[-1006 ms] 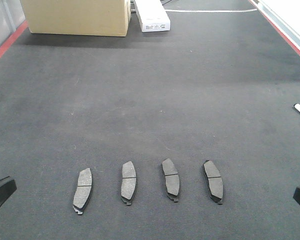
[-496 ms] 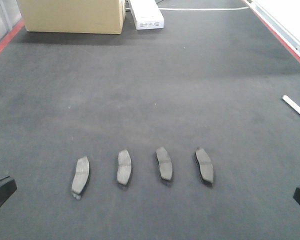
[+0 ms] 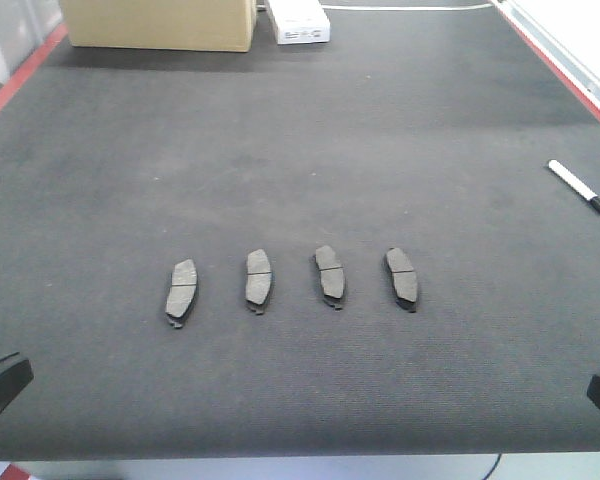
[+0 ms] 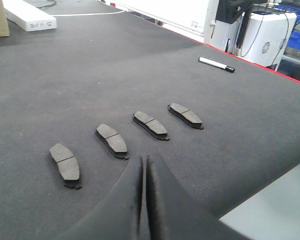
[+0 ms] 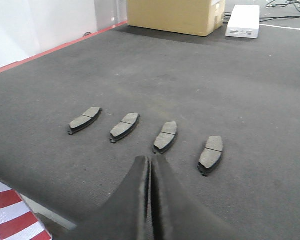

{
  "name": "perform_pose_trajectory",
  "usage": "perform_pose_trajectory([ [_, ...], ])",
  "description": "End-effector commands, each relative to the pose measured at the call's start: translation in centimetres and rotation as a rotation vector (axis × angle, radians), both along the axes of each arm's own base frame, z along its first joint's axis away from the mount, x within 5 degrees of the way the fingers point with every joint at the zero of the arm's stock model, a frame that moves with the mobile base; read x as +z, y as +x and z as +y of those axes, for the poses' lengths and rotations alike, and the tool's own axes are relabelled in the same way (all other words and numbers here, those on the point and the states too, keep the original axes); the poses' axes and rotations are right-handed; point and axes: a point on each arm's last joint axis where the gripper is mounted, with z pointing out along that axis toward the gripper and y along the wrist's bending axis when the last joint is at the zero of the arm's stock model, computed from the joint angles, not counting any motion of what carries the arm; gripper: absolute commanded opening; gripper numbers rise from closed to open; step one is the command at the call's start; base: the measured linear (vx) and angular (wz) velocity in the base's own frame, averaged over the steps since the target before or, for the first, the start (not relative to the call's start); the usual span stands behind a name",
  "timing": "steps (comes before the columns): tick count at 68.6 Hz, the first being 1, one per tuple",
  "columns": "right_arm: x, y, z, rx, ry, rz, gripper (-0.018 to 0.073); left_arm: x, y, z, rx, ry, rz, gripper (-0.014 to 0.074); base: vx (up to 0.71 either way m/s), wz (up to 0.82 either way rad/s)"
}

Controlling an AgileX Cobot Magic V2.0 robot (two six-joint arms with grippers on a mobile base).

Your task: Move and align brake pads A on conveyor

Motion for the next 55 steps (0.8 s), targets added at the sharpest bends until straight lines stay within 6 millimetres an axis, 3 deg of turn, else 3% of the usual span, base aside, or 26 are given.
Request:
perform_pose_trajectory([
  [1, 1.32, 0.19, 0.01, -0.007, 0.023, -0.083, -0.001, 1.32, 0.18, -0.13, -0.002, -0.044, -0.073, -0.0006, -0.04, 0.11],
  [55, 1.32, 0.19, 0.01, -0.007, 0.023, -0.083, -0.001, 1.32, 0.18, -0.13, -0.002, -0.044, -0.073, -0.0006, 0.0, 0.01],
])
